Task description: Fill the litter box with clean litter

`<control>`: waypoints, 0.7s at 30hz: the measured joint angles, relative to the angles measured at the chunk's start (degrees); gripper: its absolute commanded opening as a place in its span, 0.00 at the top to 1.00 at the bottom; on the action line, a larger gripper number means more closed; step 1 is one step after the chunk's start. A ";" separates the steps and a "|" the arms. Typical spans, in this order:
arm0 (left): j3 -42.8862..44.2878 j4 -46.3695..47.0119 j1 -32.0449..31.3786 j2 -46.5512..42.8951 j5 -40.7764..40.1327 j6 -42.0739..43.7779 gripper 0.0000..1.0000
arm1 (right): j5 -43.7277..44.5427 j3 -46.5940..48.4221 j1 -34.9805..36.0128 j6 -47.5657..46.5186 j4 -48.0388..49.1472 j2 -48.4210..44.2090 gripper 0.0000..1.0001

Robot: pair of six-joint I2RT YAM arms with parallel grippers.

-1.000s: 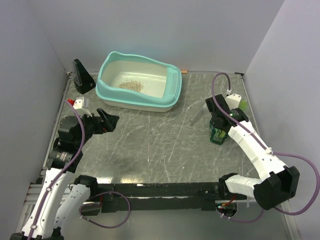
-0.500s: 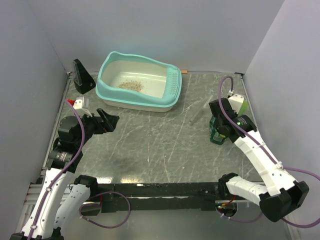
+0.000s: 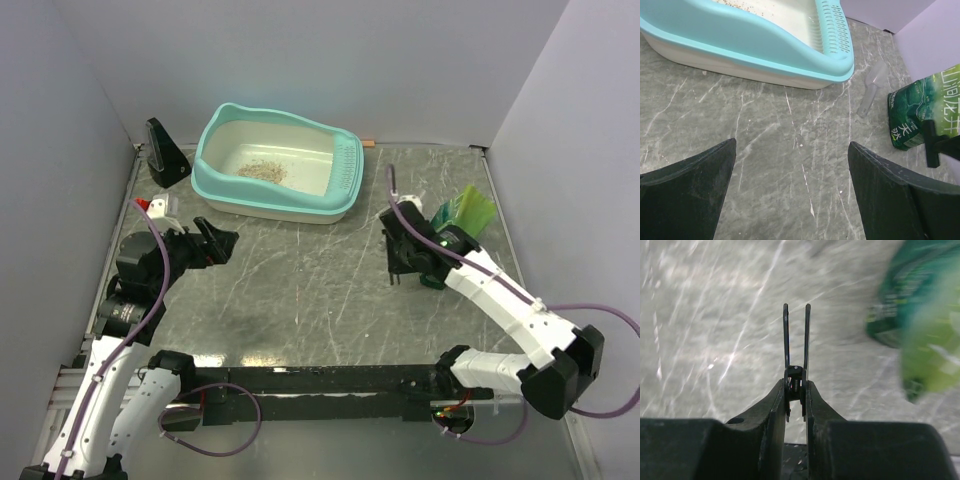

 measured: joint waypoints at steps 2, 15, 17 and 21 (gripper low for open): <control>0.00 -0.02 0.00 0.22 0.00 0.00 0.03 | -3.45 -2.10 0.39 -0.33 2.60 1.36 1.00; 0.00 -0.04 0.00 1.36 0.02 0.00 0.03 | -13.44 -16.02 0.57 3.74 14.25 3.37 1.00; 0.00 -0.04 0.00 1.38 0.04 0.00 0.03 | -11.52 -17.81 0.57 6.34 14.01 3.56 1.00; 0.00 -0.02 0.00 1.51 0.02 0.02 0.03 | -7.58 -18.64 0.57 10.84 13.40 5.97 1.00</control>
